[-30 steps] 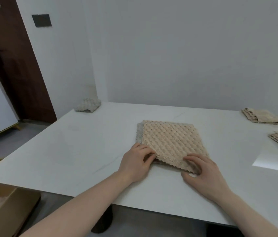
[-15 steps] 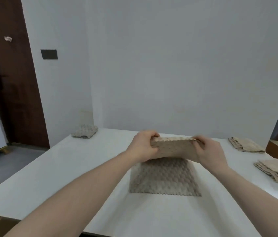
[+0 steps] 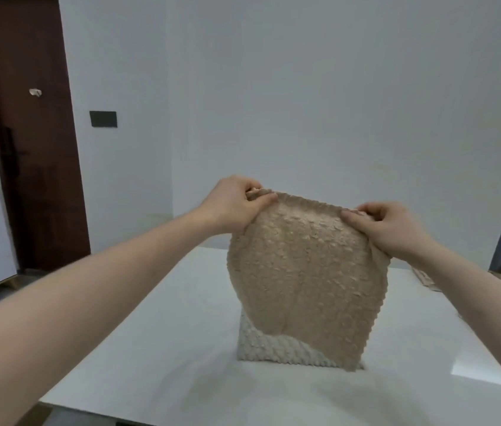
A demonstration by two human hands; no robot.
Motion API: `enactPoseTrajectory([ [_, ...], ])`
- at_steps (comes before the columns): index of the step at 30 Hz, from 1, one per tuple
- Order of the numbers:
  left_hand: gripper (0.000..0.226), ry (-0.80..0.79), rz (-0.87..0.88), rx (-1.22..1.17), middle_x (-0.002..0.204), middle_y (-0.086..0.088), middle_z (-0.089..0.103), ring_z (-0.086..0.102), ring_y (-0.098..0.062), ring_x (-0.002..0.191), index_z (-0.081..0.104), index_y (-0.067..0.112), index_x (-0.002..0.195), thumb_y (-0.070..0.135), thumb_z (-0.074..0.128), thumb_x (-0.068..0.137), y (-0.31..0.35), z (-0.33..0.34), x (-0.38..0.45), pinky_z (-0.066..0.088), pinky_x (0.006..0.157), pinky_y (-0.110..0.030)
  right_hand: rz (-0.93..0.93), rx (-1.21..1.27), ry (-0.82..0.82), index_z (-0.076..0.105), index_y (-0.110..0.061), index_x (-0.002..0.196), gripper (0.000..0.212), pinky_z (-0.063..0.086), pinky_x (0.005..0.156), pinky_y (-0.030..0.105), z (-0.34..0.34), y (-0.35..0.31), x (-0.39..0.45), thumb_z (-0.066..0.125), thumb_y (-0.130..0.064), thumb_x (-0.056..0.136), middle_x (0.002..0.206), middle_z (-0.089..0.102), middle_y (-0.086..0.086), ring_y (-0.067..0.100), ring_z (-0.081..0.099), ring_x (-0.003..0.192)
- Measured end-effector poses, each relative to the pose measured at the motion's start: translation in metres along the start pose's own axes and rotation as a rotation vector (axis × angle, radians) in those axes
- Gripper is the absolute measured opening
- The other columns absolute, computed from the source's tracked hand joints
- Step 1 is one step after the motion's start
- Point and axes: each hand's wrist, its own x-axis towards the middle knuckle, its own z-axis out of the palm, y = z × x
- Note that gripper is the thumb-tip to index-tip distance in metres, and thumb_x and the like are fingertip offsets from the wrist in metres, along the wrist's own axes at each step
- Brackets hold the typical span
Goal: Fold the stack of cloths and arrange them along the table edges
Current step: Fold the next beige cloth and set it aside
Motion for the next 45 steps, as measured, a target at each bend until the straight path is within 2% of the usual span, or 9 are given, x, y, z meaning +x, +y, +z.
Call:
enactPoseTrajectory([
  [5, 0.047, -0.154, -0.126, 0.008, 0.052, 0.019, 0.055, 0.053, 0.004, 0.057, 0.061, 0.028, 0.053, 0.050, 0.068, 0.094, -0.020, -0.012, -0.022, 0.036, 0.053, -0.015, 0.095, -0.016, -0.232, 0.080, -0.024, 0.088, 0.030, 0.048, 0.055, 0.019, 0.017, 0.007, -0.006, 0.074, -0.053, 0.088, 0.080, 0.078, -0.009, 0.005, 0.069, 0.069],
  [8, 0.045, -0.195, -0.177, 0.045, 0.056, 0.016, 0.052, 0.051, -0.001, 0.060, 0.055, 0.025, 0.057, 0.045, 0.066, 0.096, -0.045, 0.001, -0.033, 0.036, 0.055, -0.021, 0.089, -0.113, -0.243, 0.081, -0.027, 0.085, 0.021, 0.049, 0.062, 0.019, 0.039, 0.024, -0.003, 0.075, -0.046, 0.090, 0.081, 0.078, -0.011, 0.004, 0.071, 0.075],
  [11, 0.040, -0.292, -0.230, 0.136, 0.067, 0.000, 0.057, 0.056, -0.018, 0.067, 0.057, 0.015, 0.071, 0.044, 0.062, 0.098, -0.078, 0.025, -0.040, 0.041, 0.058, -0.028, 0.044, -0.263, -0.252, 0.078, -0.031, 0.084, 0.012, 0.051, 0.062, 0.022, 0.070, 0.050, 0.003, 0.073, -0.038, 0.093, 0.086, 0.077, -0.009, 0.011, 0.070, 0.078],
  [15, 0.035, -0.374, -0.276, 0.208, 0.078, -0.003, 0.069, 0.065, -0.026, 0.078, 0.064, 0.017, 0.074, 0.044, 0.060, 0.097, -0.115, 0.060, -0.048, 0.054, 0.071, -0.035, 0.049, -0.363, -0.265, 0.076, -0.029, 0.101, 0.011, 0.047, 0.070, 0.023, 0.104, 0.083, 0.009, 0.066, -0.026, 0.096, 0.099, 0.074, -0.009, 0.009, 0.066, 0.086],
  [19, 0.036, -0.348, -0.314, 0.246, 0.080, 0.001, 0.068, 0.064, -0.025, 0.079, 0.059, 0.023, 0.066, 0.043, 0.059, 0.095, -0.138, 0.087, -0.048, 0.053, 0.071, -0.032, 0.096, -0.353, -0.215, 0.075, -0.027, 0.097, 0.009, 0.047, 0.075, 0.025, 0.127, 0.107, 0.016, 0.067, -0.024, 0.095, 0.095, 0.072, -0.009, 0.007, 0.065, 0.084],
  [25, 0.026, -0.282, -0.386, 0.235, 0.086, 0.005, 0.069, 0.066, -0.024, 0.084, 0.061, 0.031, 0.069, 0.043, 0.063, 0.092, -0.161, 0.111, -0.041, 0.046, 0.068, -0.027, 0.162, -0.394, -0.122, 0.073, -0.027, 0.086, 0.015, 0.056, 0.075, 0.033, 0.144, 0.129, 0.027, 0.073, -0.042, 0.090, 0.087, 0.071, -0.012, 0.012, 0.067, 0.086],
  [30, 0.015, -0.223, -0.393, 0.190, 0.094, 0.008, 0.073, 0.066, -0.019, 0.089, 0.075, 0.027, 0.089, 0.034, 0.062, 0.094, -0.166, 0.117, -0.039, 0.046, 0.071, -0.025, 0.148, -0.349, -0.082, 0.075, -0.030, 0.083, 0.011, 0.054, 0.073, 0.030, 0.148, 0.135, 0.028, 0.074, -0.038, 0.090, 0.085, 0.072, -0.014, 0.011, 0.068, 0.087],
  [36, 0.009, -0.151, -0.368, 0.085, 0.087, 0.012, 0.072, 0.066, -0.013, 0.084, 0.075, 0.030, 0.088, 0.034, 0.068, 0.092, -0.168, 0.111, -0.054, 0.050, 0.070, -0.026, 0.084, -0.208, -0.067, 0.079, -0.023, 0.091, 0.007, 0.050, 0.084, 0.026, 0.142, 0.129, 0.014, 0.073, -0.027, 0.092, 0.092, 0.076, -0.012, 0.006, 0.068, 0.093],
  [45, 0.011, -0.139, -0.267, -0.012, 0.084, 0.019, 0.074, 0.068, 0.003, 0.083, 0.079, 0.031, 0.090, 0.029, 0.068, 0.092, -0.146, 0.094, -0.120, 0.054, 0.080, -0.022, 0.044, -0.140, -0.144, 0.076, -0.030, 0.083, 0.011, 0.046, 0.072, 0.014, 0.129, 0.116, -0.057, 0.072, -0.022, 0.089, 0.085, 0.075, -0.016, -0.003, 0.067, 0.087],
])
